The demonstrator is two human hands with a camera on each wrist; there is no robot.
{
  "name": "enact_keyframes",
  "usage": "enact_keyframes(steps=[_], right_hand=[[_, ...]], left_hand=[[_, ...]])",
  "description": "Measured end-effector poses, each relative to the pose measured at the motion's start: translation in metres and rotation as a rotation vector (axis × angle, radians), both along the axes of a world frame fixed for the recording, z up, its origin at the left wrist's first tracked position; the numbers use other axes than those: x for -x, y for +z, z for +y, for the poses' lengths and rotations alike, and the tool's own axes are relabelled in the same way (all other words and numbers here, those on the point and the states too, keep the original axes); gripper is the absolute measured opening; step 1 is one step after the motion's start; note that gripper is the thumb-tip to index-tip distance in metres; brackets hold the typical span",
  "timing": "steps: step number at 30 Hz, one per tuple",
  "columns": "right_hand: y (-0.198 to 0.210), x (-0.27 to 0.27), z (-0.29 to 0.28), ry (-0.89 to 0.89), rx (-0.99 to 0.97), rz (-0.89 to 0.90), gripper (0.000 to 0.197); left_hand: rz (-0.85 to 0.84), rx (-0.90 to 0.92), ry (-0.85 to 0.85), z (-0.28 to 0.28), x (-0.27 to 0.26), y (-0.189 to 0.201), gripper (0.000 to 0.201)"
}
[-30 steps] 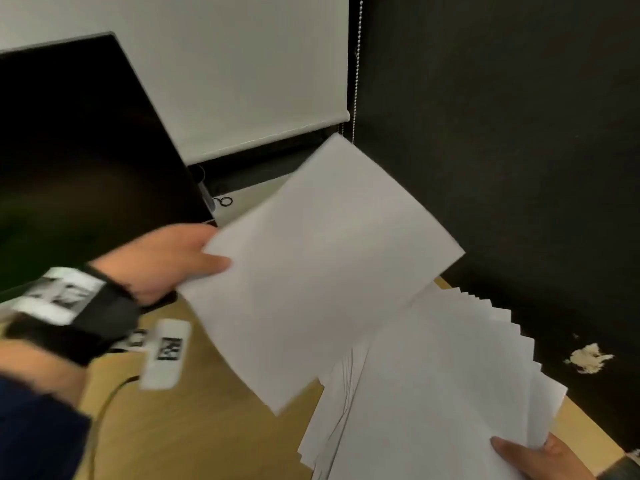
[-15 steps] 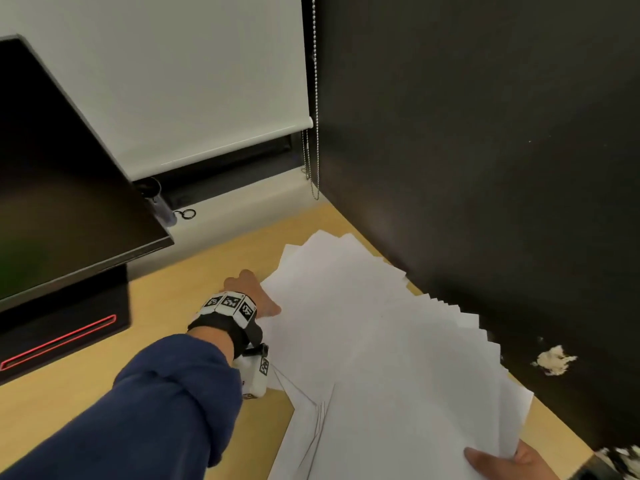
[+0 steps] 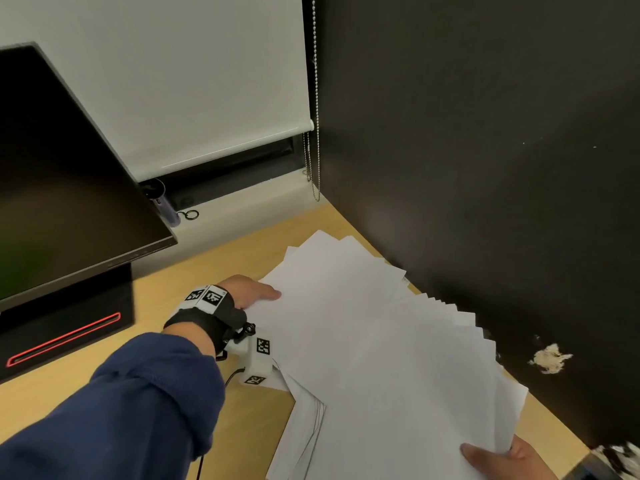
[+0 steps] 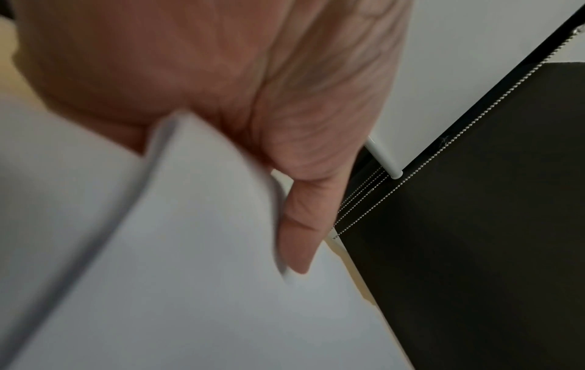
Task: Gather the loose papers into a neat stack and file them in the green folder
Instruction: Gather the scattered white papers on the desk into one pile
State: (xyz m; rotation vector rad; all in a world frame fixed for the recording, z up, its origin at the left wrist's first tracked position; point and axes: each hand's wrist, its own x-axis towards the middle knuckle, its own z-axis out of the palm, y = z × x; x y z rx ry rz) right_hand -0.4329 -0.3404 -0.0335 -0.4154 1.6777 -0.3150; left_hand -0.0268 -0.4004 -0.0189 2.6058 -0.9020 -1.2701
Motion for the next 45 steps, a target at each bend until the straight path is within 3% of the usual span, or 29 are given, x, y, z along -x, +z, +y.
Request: enact_keyframes(steps=[2, 5, 10, 14, 22, 25, 29, 33, 36, 39, 43, 45], right_hand=[[0.013, -0.003, -0.003, 0.118, -0.055, 0.03, 0.024], [0.017, 0.004, -0.006, 0.155, -0.064, 0.071, 0.02], [0.016, 0.008, -0.004, 0.167, -0.034, 0.055, 0.02], [0.017, 0.008, -0.002, 0.155, -0.011, 0.045, 0.018], [0.022, 0.008, 0.002, 0.196, -0.007, 0.059, 0.019], [0.023, 0.008, 0.004, 0.215, 0.004, 0.056, 0.022], [0.021, 0.009, 0.002, 0.222, -0.002, 0.069, 0.025], [0.015, 0.01, 0.0, 0.231, 0.027, 0.05, 0.024], [0.014, 0.011, -0.002, 0.204, 0.01, 0.025, 0.022], [0.016, 0.014, 0.0, 0.176, 0.036, -0.035, 0.025], [0.012, 0.007, 0.004, 0.19, 0.116, -0.122, 0.025], [0.01, -0.003, 0.008, 0.204, 0.165, -0.191, 0.026]], left_hand=[[0.036, -0.003, 0.034, 0.005, 0.005, 0.001, 0.075], [0.129, 0.05, 0.057, 0.01, 0.005, -0.008, 0.082], [0.23, 0.17, 0.196, 0.011, 0.014, -0.009, 0.048], [0.203, 0.188, 0.235, 0.008, 0.029, -0.002, 0.078], [0.278, 0.148, 0.263, 0.011, 0.027, -0.017, 0.06], [0.321, 0.172, 0.268, 0.014, 0.021, -0.014, 0.069], [0.361, 0.234, 0.28, 0.023, 0.018, -0.004, 0.038], [0.376, 0.323, 0.272, 0.032, 0.023, -0.011, 0.033], [0.25, 0.402, 0.213, 0.037, 0.028, -0.009, 0.045], [0.024, 0.508, 0.067, 0.045, 0.027, 0.016, 0.03], [-0.36, 0.591, -0.089, 0.068, 0.015, 0.077, 0.031], [-0.426, 0.703, -0.058, 0.084, 0.004, 0.109, 0.028]])
